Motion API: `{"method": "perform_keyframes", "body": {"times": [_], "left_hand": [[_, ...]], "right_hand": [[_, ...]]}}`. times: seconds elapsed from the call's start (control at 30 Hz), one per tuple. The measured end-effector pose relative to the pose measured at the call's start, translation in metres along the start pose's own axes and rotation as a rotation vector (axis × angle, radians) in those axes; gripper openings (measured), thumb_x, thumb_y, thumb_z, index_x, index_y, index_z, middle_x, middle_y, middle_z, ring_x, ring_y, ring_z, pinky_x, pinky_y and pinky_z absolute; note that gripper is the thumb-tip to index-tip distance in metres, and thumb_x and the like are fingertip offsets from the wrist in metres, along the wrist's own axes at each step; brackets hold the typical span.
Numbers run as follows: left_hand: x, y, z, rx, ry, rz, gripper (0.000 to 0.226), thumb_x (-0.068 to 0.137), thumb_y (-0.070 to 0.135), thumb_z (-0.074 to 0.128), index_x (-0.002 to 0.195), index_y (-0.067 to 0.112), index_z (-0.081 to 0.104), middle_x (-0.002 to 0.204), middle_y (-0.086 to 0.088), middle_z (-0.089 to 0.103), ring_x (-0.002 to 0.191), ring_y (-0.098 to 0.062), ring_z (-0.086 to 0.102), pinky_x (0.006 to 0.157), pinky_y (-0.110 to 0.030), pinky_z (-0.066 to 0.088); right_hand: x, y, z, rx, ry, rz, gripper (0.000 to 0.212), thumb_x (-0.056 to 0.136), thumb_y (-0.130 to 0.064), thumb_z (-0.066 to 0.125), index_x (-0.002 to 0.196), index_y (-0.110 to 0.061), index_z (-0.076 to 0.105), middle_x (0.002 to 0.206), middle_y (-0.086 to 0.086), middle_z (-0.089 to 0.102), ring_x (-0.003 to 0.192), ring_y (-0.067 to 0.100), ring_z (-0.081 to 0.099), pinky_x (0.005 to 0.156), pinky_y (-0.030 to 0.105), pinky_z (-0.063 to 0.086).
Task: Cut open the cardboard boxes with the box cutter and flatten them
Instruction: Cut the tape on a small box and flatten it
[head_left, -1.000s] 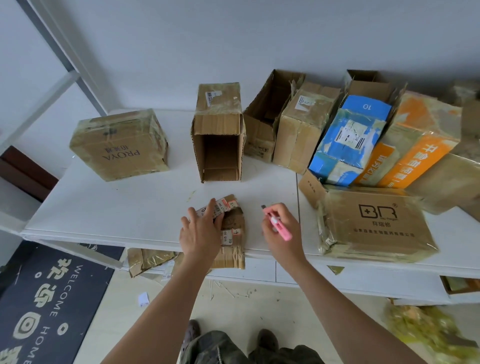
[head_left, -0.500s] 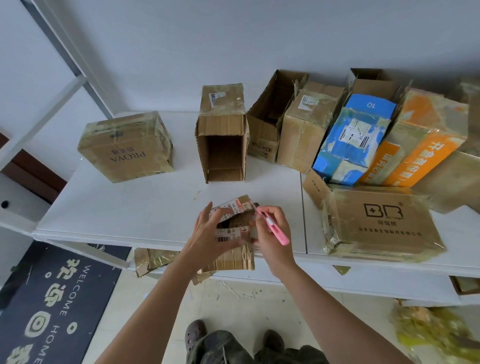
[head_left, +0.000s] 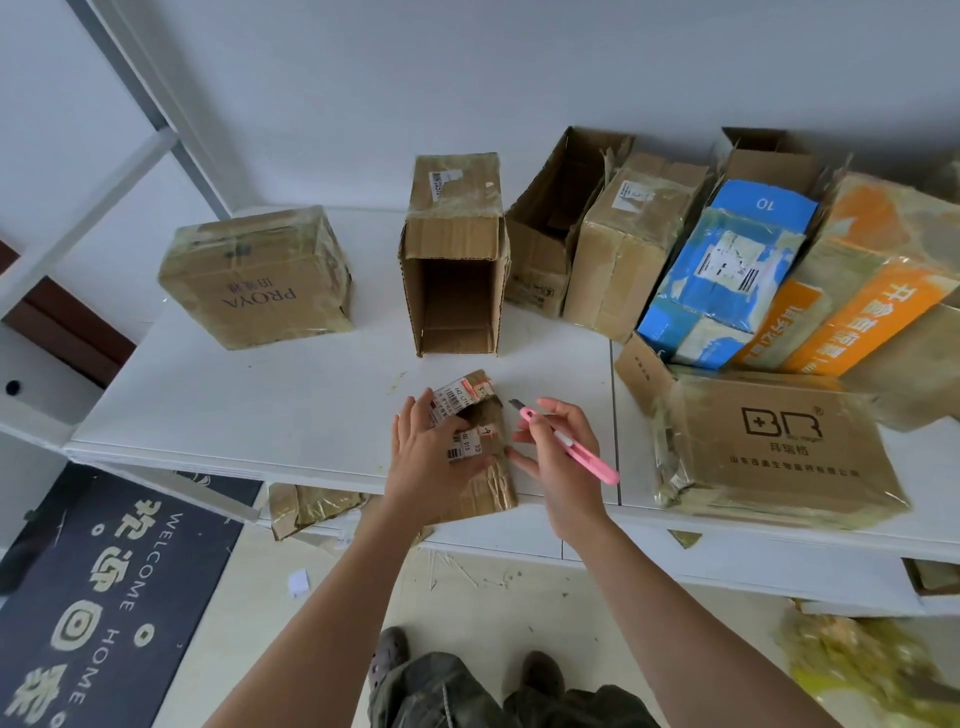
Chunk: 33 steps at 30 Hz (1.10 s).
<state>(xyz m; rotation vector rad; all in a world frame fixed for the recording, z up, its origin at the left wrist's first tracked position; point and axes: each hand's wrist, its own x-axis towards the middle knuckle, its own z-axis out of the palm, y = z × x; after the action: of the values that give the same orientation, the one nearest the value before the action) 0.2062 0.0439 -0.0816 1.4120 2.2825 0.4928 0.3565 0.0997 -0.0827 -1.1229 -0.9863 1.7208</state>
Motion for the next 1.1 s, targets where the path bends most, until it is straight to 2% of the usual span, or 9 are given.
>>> {"method": "perform_keyframes", "body": {"times": [0.2,0.37,0.57,0.7,0.87,0.93,1.0,1.03,1.1], "left_hand": [[0.006,0.005,0.003,-0.078,0.066,-0.066,0.054,0.071,0.039,0.085,0.118,0.027,0.062,0.157,-0.013,0.021,0.145,-0.033,0.012,0.118,-0.044,0.016],[0.006,0.003,0.002,-0.091,0.055,-0.075,0.055,0.071,0.037,0.085,0.119,0.025,0.060,0.155,-0.012,0.023,0.143,-0.035,0.014,0.117,-0.045,0.019],[0.005,0.004,-0.002,-0.096,0.030,-0.070,0.049,0.073,0.034,0.084,0.116,0.027,0.060,0.156,-0.011,0.022,0.143,-0.034,0.013,0.116,-0.046,0.019],[0.005,0.004,-0.004,-0.114,0.021,-0.070,0.047,0.074,0.030,0.084,0.114,0.026,0.060,0.156,-0.011,0.022,0.143,-0.034,0.012,0.116,-0.046,0.019],[0.006,0.002,-0.010,-0.178,0.007,-0.086,0.051,0.069,0.033,0.087,0.112,0.024,0.063,0.153,-0.009,0.025,0.141,-0.030,0.016,0.116,-0.046,0.024],[0.006,0.000,-0.011,-0.144,0.015,-0.080,0.053,0.068,0.038,0.087,0.114,0.026,0.064,0.153,-0.007,0.027,0.140,-0.029,0.018,0.115,-0.045,0.024],[0.005,0.000,-0.012,-0.043,0.007,-0.076,0.060,0.067,0.051,0.083,0.120,0.030,0.063,0.154,-0.004,0.027,0.140,-0.028,0.017,0.114,-0.046,0.021],[0.006,0.000,-0.013,-0.003,-0.004,-0.082,0.064,0.067,0.058,0.080,0.123,0.034,0.061,0.154,-0.003,0.027,0.140,-0.027,0.017,0.114,-0.046,0.020],[0.006,0.000,-0.016,0.014,-0.022,-0.101,0.068,0.066,0.065,0.076,0.126,0.039,0.059,0.151,-0.002,0.031,0.136,-0.025,0.020,0.111,-0.044,0.019]], "right_hand": [[0.000,0.010,0.000,-0.009,-0.001,0.072,0.013,0.094,-0.002,0.060,0.086,-0.010,0.067,0.080,0.002,0.072,0.080,0.012,0.072,0.077,0.035,0.061],[0.003,0.014,-0.001,-0.052,-0.033,0.050,0.010,0.094,-0.001,0.058,0.090,-0.006,0.066,0.077,-0.001,0.071,0.078,0.010,0.070,0.078,0.035,0.061],[0.007,0.016,-0.006,-0.106,-0.114,0.035,0.020,0.093,0.001,0.059,0.078,-0.009,0.065,0.079,0.000,0.072,0.084,0.014,0.072,0.075,0.031,0.060],[0.005,0.015,-0.010,-0.124,-0.190,0.074,0.035,0.091,0.004,0.060,0.064,-0.018,0.067,0.076,0.006,0.071,0.077,0.022,0.067,0.075,0.033,0.059],[0.008,0.004,-0.016,-0.019,-0.161,0.072,0.013,0.092,0.002,0.061,0.082,-0.005,0.065,0.078,0.006,0.068,0.081,0.019,0.069,0.077,0.041,0.062],[0.012,-0.007,-0.022,-0.228,-0.049,-0.135,0.006,0.093,0.002,0.058,0.089,-0.001,0.061,0.085,0.002,0.068,0.083,0.021,0.069,0.071,0.039,0.061],[0.021,-0.018,-0.031,-0.650,0.090,-0.392,0.011,0.092,0.003,0.055,0.094,-0.004,0.064,0.092,0.006,0.067,0.084,0.024,0.064,0.069,0.036,0.054],[0.027,-0.023,-0.035,-0.880,0.096,-0.442,0.016,0.092,0.001,0.054,0.101,-0.006,0.065,0.095,0.008,0.066,0.086,0.024,0.062,0.070,0.035,0.052],[0.038,-0.030,-0.040,-1.263,0.014,-0.340,0.030,0.091,-0.002,0.054,0.119,-0.012,0.062,0.105,0.010,0.063,0.101,0.023,0.058,0.075,0.038,0.052]]}}
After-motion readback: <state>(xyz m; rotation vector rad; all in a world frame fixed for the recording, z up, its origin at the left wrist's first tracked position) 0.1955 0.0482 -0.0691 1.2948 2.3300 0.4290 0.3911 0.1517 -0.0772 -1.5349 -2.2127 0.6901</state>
